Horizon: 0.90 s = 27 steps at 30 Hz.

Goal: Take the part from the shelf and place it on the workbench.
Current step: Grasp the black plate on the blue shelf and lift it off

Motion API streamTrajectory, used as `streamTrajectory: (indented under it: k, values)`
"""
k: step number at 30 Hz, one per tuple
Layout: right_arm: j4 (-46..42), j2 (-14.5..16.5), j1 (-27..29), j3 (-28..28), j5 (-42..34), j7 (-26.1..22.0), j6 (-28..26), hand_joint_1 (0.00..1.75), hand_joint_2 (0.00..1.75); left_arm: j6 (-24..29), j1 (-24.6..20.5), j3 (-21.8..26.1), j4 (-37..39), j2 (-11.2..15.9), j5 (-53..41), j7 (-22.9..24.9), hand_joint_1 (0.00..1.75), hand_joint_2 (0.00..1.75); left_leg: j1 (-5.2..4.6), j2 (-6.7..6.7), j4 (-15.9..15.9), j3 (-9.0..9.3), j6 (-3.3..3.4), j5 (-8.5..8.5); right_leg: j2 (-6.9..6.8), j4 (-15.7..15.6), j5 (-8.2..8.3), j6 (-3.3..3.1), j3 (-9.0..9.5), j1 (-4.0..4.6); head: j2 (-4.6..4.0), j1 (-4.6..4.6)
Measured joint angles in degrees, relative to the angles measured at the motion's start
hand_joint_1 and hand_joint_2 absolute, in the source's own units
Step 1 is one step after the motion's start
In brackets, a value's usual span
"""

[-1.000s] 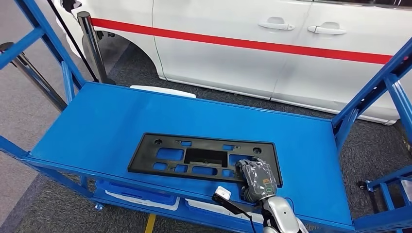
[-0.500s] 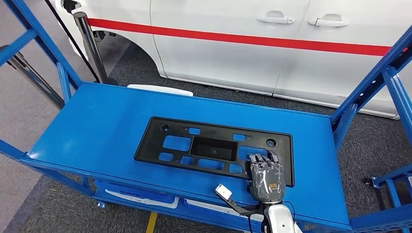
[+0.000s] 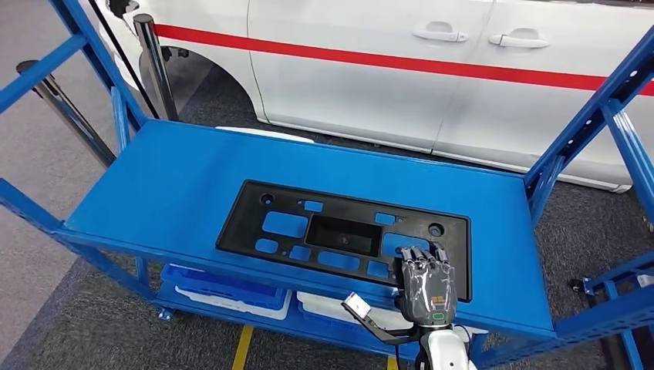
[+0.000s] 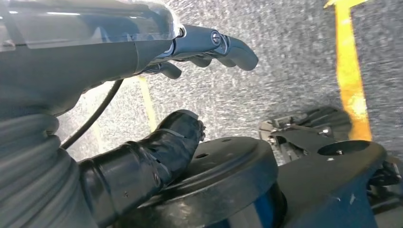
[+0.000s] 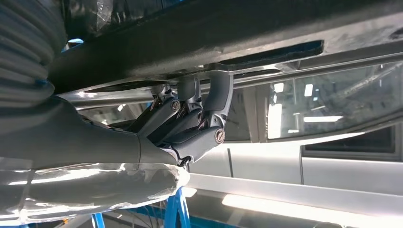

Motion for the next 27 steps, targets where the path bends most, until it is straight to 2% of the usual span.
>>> streamTrajectory:
  k: [2,3,4,5,6,7,8,9,10,11,13,14,15,17,18,19,20,21,22,23,24,25,26,27]
  values:
    - [-0.02,0.01,0.13,-0.15,-0.01,-0.03,0.03,1.75,1.75,-0.01,-0.04,0.06,0.00,-0.03,0.00,0.03,0.00,1.75,-0.03,0.23,0.09,-1.47,0.56,1.18,0.02,6.63,-5.80,0.23,-1.91,-0.13,0.00,0.07]
    - [-0.01,0.02,0.19,-0.18,-0.01,-0.03,0.04,1.75,1.75,-0.01,-0.03,0.09,0.00,-0.03,0.00,0.03,0.00,1.75,-0.10,0.30,0.24,-2.29,0.62,1.67,0.01,10.18,-7.81,0.33,-2.63,-0.15,-0.01,0.05]
    - [0.02,0.02,0.26,-0.20,-0.01,-0.03,0.06,1.75,1.75,-0.01,-0.02,0.12,0.00,-0.03,0.00,0.03,0.00,1.75,-0.14,0.35,0.43,-3.11,0.60,2.11,0.01,12.55,-8.63,0.38,-2.70,-0.15,-0.01,0.06]
    - [0.04,0.02,0.31,-0.20,-0.02,-0.04,0.08,1.75,1.75,-0.01,-0.01,0.15,0.00,-0.03,0.00,0.04,0.00,1.75,-0.17,0.37,0.67,-3.91,0.54,2.52,0.01,12.94,-8.26,0.35,-1.78,-0.14,-0.01,0.06]
    - [0.07,0.02,0.34,-0.20,-0.03,-0.08,0.10,1.75,1.75,-0.01,-0.01,0.19,0.00,-0.03,0.00,0.06,0.00,1.75,-0.18,0.37,0.90,-4.65,0.43,2.89,0.00,11.24,-7.14,0.24,0.19,-0.14,-0.01,0.05]
    - [0.08,0.02,0.34,-0.20,-0.08,-0.12,0.12,1.75,1.75,-0.01,-0.03,0.22,0.00,-0.03,0.00,0.08,0.00,1.75,-0.18,0.36,1.13,-5.25,0.29,3.24,0.01,7.74,-5.90,0.04,3.11,-0.11,-0.01,0.05]
    - [0.08,0.02,0.29,-0.20,-0.17,-0.19,0.14,1.75,1.75,-0.01,-0.04,0.25,0.00,-0.05,0.00,0.10,0.00,1.75,-0.24,0.33,1.33,-5.75,0.08,3.55,0.02,3.48,-5.32,-0.23,6.24,-0.03,-0.01,0.05]
    - [0.07,0.03,0.24,-0.20,-0.33,-0.28,0.17,1.75,1.75,-0.01,-0.04,0.29,0.00,-0.08,0.00,0.11,0.00,1.75,-0.30,0.30,1.44,-6.04,-0.18,3.87,0.02,0.02,-5.08,-0.50,8.61,0.12,-0.01,0.01]
    - [0.07,0.04,0.21,-0.19,-0.59,-0.40,0.21,1.75,1.75,-0.02,-0.04,0.34,0.00,-0.11,-0.01,0.12,0.00,1.75,-0.35,0.28,1.50,-6.20,-0.49,4.23,0.05,-2.36,-5.14,-0.74,10.06,0.29,-0.01,0.02]
    - [0.07,0.06,0.18,-0.19,-0.91,-0.53,0.27,1.75,1.75,-0.02,-0.03,0.42,0.00,-0.14,-0.02,0.13,0.00,1.75,-0.37,0.27,1.46,-6.34,-0.84,4.64,0.06,-3.37,-5.25,-0.99,10.44,0.49,0.00,0.01]
    - [0.08,0.16,0.15,-0.19,-2.27,-1.00,0.67,1.75,1.75,-0.02,0.06,0.61,0.00,-0.14,-0.04,0.14,0.00,1.75,-0.39,0.14,1.42,-6.68,-1.54,5.20,-0.07,-3.78,-4.29,-1.68,9.66,0.41,-0.01,0.05]
    - [0.09,0.24,0.10,-0.18,-3.47,-1.44,1.07,1.75,1.75,-0.02,0.09,0.69,0.00,-0.14,-0.03,0.13,0.00,1.75,-0.38,0.03,1.88,-7.15,-1.87,4.42,-0.16,-3.97,-3.66,-2.17,9.13,0.26,-0.01,0.02]
    - [0.09,0.34,0.06,-0.16,-4.96,-2.01,1.56,1.75,1.75,-0.01,0.12,0.74,0.00,-0.12,-0.03,0.11,0.00,1.75,-0.37,-0.08,3.18,-7.77,-2.17,2.65,-0.29,-4.20,-2.96,-2.64,8.47,0.08,-0.01,-0.01]
    - [0.09,0.51,0.00,-0.08,-8.38,-3.45,2.72,1.75,1.75,-0.01,0.09,0.79,0.00,-0.12,-0.01,0.04,0.00,1.75,-0.23,-0.16,8.71,-9.24,-2.66,-3.07,-0.43,-4.29,-1.63,-3.22,6.97,0.08,-0.01,-0.12]
    - [0.11,0.61,-0.03,0.00,-10.18,-4.21,3.36,1.75,1.75,-0.01,0.08,0.84,0.00,-0.11,-0.01,-0.01,0.00,1.75,-0.19,-0.16,12.19,-9.73,-2.84,-5.32,-0.50,-4.21,-1.01,-3.32,6.11,0.15,-0.01,-0.14]
    - [0.18,0.68,-0.05,0.12,-12.05,-5.00,4.06,1.75,1.75,-0.01,0.08,0.90,0.00,-0.11,0.00,-0.05,0.00,1.75,-0.16,-0.16,14.99,-9.80,-2.97,-6.31,-0.55,-4.08,-0.42,-3.32,5.22,0.23,-0.01,-0.14]
    - [0.27,0.75,-0.07,0.26,-13.68,-5.69,4.67,1.75,1.75,-0.01,0.08,0.96,0.00,-0.11,0.00,-0.09,0.00,1.75,-0.14,-0.16,16.40,-9.25,-3.03,-5.90,-0.60,-3.88,0.13,-3.28,4.31,0.29,-0.01,-0.14]
    - [0.39,0.80,-0.07,0.45,-14.90,-6.23,5.09,1.75,1.75,-0.01,0.09,1.02,0.00,-0.11,0.00,-0.10,0.00,1.75,-0.13,-0.15,15.75,-7.79,-3.01,-4.40,-0.63,-3.63,0.64,-3.19,3.40,0.32,-0.01,-0.13]
    - [0.49,0.82,-0.07,0.63,-15.69,-6.59,5.35,1.75,1.75,-0.01,0.08,1.07,0.00,-0.11,0.00,-0.11,0.00,1.75,-0.12,-0.15,13.18,-5.41,-2.93,-2.72,-0.64,-3.33,1.12,-3.07,2.55,0.34,-0.01,-0.14]
    - [0.54,0.85,-0.08,0.77,-16.05,-6.76,5.45,1.75,1.75,-0.02,0.06,1.10,0.00,-0.11,0.00,-0.12,0.00,1.75,-0.12,-0.17,9.27,-2.50,-2.76,-1.96,-0.64,-3.04,1.56,-2.90,1.87,0.35,-0.01,-0.14]
    - [0.57,0.88,-0.10,0.87,-16.27,-6.86,5.51,1.75,1.75,-0.02,0.05,1.12,0.00,-0.11,0.00,-0.15,0.00,1.75,-0.21,-0.21,4.89,0.46,-2.52,-1.97,-0.64,-2.78,1.98,-2.66,1.38,0.41,0.00,-0.14]
    - [0.58,0.92,-0.12,0.92,-16.38,-6.88,5.58,1.75,1.75,-0.04,0.07,1.14,0.00,-0.13,0.00,-0.19,0.00,1.75,-0.33,-0.26,1.66,2.45,-2.23,-2.44,-0.67,-2.70,2.42,-2.38,1.17,0.46,-0.01,-0.13]
    - [0.61,0.96,-0.19,0.97,-16.48,-6.91,5.66,1.75,1.75,-0.05,0.11,1.16,0.00,-0.15,-0.01,-0.22,0.00,1.75,-0.46,-0.32,-0.30,3.49,-1.92,-3.02,-0.71,-2.76,2.92,-2.08,1.08,0.47,0.00,-0.13]
    - [0.66,0.98,-0.27,1.05,-16.58,-6.95,5.77,1.75,1.75,-0.07,0.15,1.20,0.00,-0.17,-0.01,-0.26,0.00,1.75,-0.60,-0.35,-1.07,3.67,-1.59,-2.92,-0.74,-2.95,3.49,-1.76,1.07,0.48,0.00,-0.12]
